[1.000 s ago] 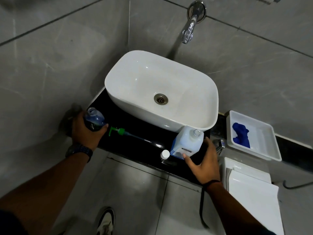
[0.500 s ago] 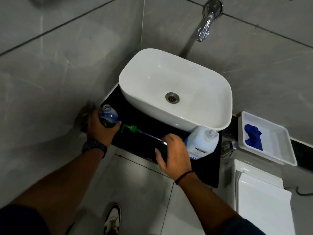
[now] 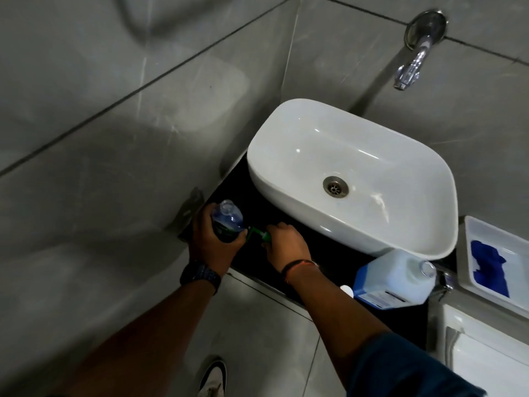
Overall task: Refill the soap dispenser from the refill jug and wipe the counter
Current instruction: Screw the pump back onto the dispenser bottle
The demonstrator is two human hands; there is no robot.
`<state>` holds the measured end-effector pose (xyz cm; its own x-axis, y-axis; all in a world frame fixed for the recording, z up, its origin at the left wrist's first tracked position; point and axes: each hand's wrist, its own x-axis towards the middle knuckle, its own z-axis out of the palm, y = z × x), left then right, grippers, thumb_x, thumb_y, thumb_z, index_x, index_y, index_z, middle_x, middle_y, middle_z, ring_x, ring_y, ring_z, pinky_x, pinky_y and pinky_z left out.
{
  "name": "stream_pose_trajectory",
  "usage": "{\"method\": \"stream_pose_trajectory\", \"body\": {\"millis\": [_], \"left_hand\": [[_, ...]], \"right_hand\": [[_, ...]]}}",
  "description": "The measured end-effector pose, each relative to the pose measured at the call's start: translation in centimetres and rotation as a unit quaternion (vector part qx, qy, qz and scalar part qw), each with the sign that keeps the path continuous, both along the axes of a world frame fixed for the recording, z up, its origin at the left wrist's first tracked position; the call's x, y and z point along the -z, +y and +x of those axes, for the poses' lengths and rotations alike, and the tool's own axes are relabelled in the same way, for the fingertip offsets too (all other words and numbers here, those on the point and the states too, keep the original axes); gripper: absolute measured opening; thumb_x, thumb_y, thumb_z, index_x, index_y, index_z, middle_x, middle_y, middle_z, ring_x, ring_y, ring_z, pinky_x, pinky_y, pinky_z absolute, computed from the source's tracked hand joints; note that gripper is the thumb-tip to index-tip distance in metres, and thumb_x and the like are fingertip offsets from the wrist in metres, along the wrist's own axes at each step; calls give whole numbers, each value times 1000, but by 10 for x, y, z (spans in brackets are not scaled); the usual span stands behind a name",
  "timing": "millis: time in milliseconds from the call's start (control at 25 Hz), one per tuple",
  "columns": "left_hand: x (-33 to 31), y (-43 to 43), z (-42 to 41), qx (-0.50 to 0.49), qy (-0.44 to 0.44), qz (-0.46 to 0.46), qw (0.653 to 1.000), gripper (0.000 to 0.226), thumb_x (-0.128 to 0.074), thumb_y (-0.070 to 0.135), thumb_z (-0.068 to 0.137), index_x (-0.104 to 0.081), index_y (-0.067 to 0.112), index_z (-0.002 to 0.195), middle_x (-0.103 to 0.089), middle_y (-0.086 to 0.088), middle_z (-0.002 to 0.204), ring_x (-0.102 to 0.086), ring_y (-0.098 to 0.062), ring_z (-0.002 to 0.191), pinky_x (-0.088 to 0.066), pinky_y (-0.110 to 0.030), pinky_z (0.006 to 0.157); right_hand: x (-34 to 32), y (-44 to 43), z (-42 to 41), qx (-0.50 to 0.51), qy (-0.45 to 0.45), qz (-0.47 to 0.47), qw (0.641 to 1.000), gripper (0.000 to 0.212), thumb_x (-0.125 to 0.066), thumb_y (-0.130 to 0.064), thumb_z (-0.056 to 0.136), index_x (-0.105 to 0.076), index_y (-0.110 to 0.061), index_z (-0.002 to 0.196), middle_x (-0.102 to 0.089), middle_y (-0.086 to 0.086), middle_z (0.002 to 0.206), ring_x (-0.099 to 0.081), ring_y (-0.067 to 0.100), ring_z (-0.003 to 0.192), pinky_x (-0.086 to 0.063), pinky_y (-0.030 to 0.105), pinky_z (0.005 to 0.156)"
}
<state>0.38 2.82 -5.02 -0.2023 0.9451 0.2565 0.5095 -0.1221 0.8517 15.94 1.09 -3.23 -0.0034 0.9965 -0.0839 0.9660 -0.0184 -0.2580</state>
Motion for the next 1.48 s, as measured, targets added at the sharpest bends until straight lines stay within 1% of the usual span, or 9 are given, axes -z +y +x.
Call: {"method": "stream_pose_trajectory", "body": {"millis": [120,320,440,520,800,920,1000,1160,1480], "left_hand": [[-5,1,-3,10,0,1,1000,75,-90,21,47,-56,10,113,-61,-11,109,-56,-24,100,-41,-25,80],[-19,-4,1,27,-1,0,1000,78,-91,16,46,-56,4,115,-61,-17,110,-58,-32,102,-44,-30,79],[-37,-12,11,33,-3,7,999,80,-91,16,45,-56,4,115,-60,-19,111,-57,-32,101,-43,-30,79],[-51,-15,20,42,-14,9,999,79,-91,17,44,-57,5,114,-59,-17,110,-58,-30,99,-45,-30,77],[-90,-23,47,81,10,41,996,77,-88,23,42,-57,9,112,-59,-11,104,-53,-14,89,-42,-19,75],[-99,-25,53,85,14,52,995,76,-87,22,43,-58,7,112,-58,-11,101,-55,-15,87,-34,-1,71],[-104,-27,57,90,22,68,993,76,-87,22,43,-59,6,111,-58,-12,98,-57,-16,83,-33,1,69],[-118,-27,66,77,32,106,991,69,-78,32,50,-58,9,112,-60,-7,93,-58,-18,83,-47,-18,71],[-140,-26,90,83,-4,113,990,77,-69,47,47,-49,31,118,-47,17,98,-46,5,83,-32,6,65]], "right_hand": [[-15,-3,-10,102,148,126,976,25,-64,-10,84,-63,-3,107,-64,20,105,-59,38,99,-48,38,83],[-93,-14,-29,121,370,381,839,27,-73,-7,78,-67,-6,105,-66,4,98,-62,11,91,-48,16,83],[-150,-9,-29,150,508,408,743,25,-71,-11,78,-64,-18,102,-67,-5,92,-62,6,80,-49,20,72],[-174,-9,-25,130,559,394,718,26,-70,-9,78,-63,-22,99,-67,-7,88,-60,3,74,-47,17,68],[-205,-26,-5,127,558,389,723,29,-72,0,80,-64,-9,106,-69,-1,92,-66,2,80,-50,13,72],[-221,-24,3,114,550,423,711,28,-72,-5,79,-65,-11,106,-70,3,92,-66,5,79,-51,15,71],[-225,-23,5,95,535,399,738,29,-73,-4,79,-65,-11,106,-69,1,92,-64,1,78,-50,14,72],[-215,-27,13,91,499,292,811,30,-77,-8,77,-64,-23,99,-69,-4,93,-65,2,84,-53,19,81],[-214,-39,43,68,436,195,876,26,-79,-14,76,-66,-22,98,-71,-6,96,-65,7,93,-52,33,84]]}}
